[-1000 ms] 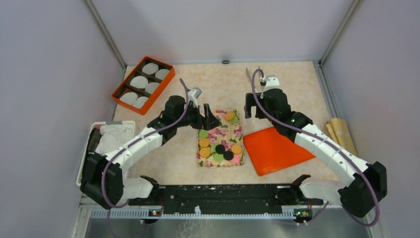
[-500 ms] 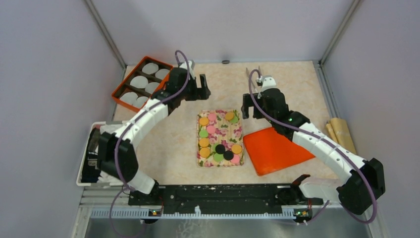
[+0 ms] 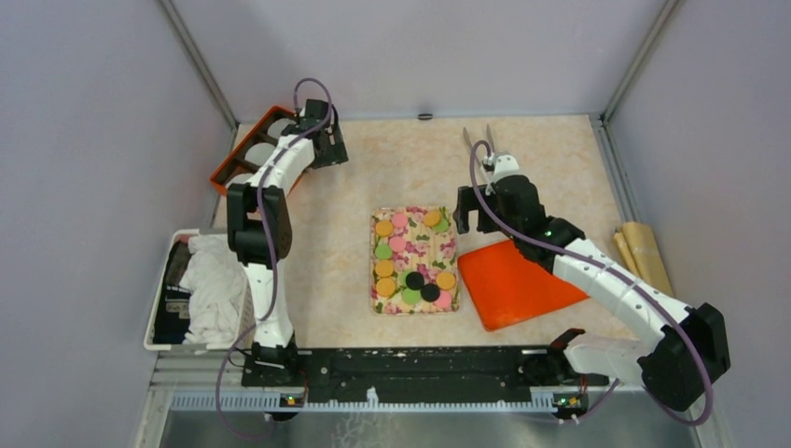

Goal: Pack the cookies

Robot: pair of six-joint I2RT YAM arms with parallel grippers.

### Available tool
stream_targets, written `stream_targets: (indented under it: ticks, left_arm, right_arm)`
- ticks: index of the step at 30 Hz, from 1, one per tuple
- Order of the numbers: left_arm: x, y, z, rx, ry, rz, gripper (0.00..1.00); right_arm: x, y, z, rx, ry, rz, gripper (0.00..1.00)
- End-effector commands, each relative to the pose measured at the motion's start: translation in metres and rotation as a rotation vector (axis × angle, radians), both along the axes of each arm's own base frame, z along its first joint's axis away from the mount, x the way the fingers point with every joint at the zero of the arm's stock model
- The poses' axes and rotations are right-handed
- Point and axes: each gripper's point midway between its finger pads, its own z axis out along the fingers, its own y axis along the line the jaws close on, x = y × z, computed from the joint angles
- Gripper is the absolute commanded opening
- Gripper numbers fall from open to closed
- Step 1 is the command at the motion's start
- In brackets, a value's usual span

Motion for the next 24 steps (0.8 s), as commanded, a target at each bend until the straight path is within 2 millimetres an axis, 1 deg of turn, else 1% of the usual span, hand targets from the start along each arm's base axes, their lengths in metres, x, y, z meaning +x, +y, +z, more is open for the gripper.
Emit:
stream_targets:
  ticks: [1, 4, 7, 9, 14, 19, 21, 24]
  left_arm:
    - [0.009, 0.029, 0.031, 0.056, -0.056, 0.085, 0.98]
    - [0.011, 0.047, 0.037, 0.078, -0.072, 0.124, 0.98]
    - [0.013, 0.063, 0.034, 0.103, -0.067, 0.15, 0.98]
    - [0.013, 0.071, 0.028, 0.111, -0.048, 0.156, 0.98]
    - [0.012, 0.085, 0.002, 0.131, 0.006, 0.169, 0.98]
    - [0.013, 0.086, -0.022, 0.119, 0.046, 0.156, 0.98]
    - [0.011, 0.085, -0.027, 0.112, 0.062, 0.149, 0.95]
    - [0.009, 0.079, -0.028, 0.079, 0.064, 0.136, 0.86]
  right_arm:
    - [-0.005, 0.011, 0.011, 0.066, -0.023, 0.034, 0.99]
    - [-0.006, 0.015, 0.01, 0.083, -0.016, 0.046, 0.99]
    - [-0.007, 0.019, 0.01, 0.1, -0.011, 0.057, 0.99]
    - [-0.007, 0.021, 0.009, 0.11, -0.004, 0.061, 0.99]
    - [-0.008, 0.027, 0.01, 0.137, 0.008, 0.076, 0.99]
    - [-0.01, 0.025, 0.01, 0.14, 0.013, 0.071, 0.99]
    - [-0.01, 0.024, 0.01, 0.138, 0.01, 0.066, 0.99]
    - [-0.01, 0.023, 0.01, 0.143, 0.008, 0.06, 0.99]
